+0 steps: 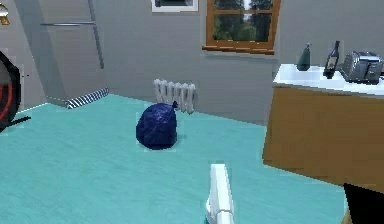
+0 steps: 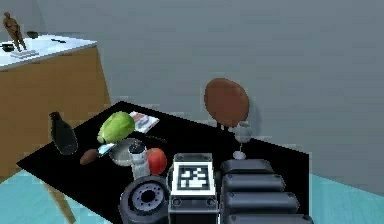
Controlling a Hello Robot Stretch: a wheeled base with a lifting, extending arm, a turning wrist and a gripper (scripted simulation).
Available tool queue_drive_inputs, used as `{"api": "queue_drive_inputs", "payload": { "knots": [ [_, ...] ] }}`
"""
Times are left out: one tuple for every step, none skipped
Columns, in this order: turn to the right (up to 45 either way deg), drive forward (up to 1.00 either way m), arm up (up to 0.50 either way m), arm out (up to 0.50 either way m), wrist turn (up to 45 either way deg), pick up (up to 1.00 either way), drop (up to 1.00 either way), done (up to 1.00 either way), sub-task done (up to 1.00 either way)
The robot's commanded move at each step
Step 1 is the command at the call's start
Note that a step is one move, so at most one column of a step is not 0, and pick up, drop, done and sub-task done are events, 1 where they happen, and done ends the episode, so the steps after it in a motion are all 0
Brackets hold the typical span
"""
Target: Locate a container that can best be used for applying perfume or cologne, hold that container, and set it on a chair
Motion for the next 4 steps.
{"api": "queue_drive_inputs", "payload": {
  "knots": [
    [-45.0, 0.00, 0.00, 0.00, 0.0, 0.00, 0.00, 0.00, 0.00],
    [-18.0, 0.00, 0.00, 0.00, 0.0, 0.00, 0.00, 0.00, 0.00],
    [0.0, 0.20, 0.00, 0.00, 0.0, 0.00, 0.00, 0.00, 0.00],
    [-45.0, 0.00, 0.00, 0.00, 0.0, 0.00, 0.00, 0.00, 0.00]
  ]
}}
